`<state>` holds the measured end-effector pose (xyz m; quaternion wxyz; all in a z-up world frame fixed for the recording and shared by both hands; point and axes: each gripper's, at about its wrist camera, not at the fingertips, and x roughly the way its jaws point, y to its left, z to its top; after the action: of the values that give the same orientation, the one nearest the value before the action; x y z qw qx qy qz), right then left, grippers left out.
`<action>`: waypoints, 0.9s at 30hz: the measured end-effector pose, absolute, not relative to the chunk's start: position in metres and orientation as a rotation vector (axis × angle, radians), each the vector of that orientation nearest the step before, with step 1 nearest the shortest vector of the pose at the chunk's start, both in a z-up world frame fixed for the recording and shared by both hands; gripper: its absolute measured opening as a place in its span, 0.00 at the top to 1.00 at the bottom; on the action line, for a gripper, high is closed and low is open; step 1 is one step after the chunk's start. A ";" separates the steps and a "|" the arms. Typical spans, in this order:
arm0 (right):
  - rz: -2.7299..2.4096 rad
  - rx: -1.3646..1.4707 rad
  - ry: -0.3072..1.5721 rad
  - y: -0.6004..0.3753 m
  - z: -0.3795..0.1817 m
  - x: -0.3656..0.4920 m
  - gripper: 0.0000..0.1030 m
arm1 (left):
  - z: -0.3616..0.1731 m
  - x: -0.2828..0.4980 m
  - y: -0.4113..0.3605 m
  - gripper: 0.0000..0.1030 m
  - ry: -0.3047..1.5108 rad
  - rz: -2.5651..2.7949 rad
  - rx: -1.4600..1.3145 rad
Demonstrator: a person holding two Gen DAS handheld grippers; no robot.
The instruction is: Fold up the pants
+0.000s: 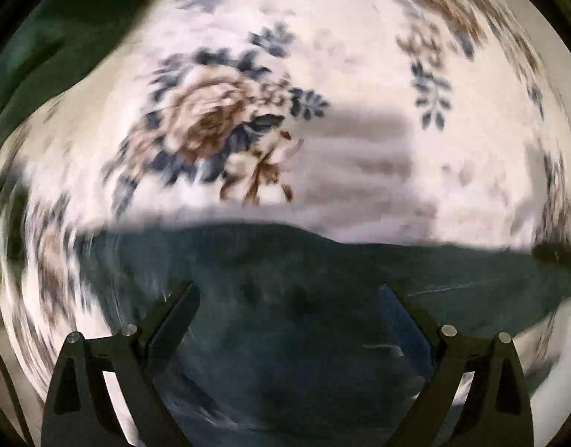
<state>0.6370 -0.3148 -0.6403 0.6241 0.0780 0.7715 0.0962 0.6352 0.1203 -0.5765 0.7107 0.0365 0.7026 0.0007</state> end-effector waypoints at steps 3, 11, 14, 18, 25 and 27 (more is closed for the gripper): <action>0.347 -0.155 1.807 -0.247 -0.660 0.659 0.24 | -0.604 0.640 0.105 0.05 1.628 -0.195 0.369; 0.738 -0.784 1.708 -0.152 -0.685 0.638 0.24 | -0.665 0.618 0.067 0.05 1.777 -0.527 0.765; 0.779 -0.841 1.711 -0.149 -0.696 0.637 0.24 | -0.681 0.614 0.060 0.05 1.779 -0.557 0.805; 0.785 -0.803 1.707 -0.154 -0.692 0.640 0.35 | -0.677 0.599 0.051 0.45 1.720 -0.587 0.790; 0.777 -0.779 1.589 -0.173 -0.645 0.602 0.96 | -0.622 0.533 0.049 0.91 1.457 -0.493 0.718; 0.746 -0.738 1.533 -0.183 -0.622 0.580 0.97 | -0.600 0.502 0.055 0.92 1.382 -0.461 0.637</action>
<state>0.5800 -0.1832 -0.6220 0.5987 -0.3181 0.6609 0.3217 0.5025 0.0554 -0.6001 0.7004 0.2860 0.6204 -0.2068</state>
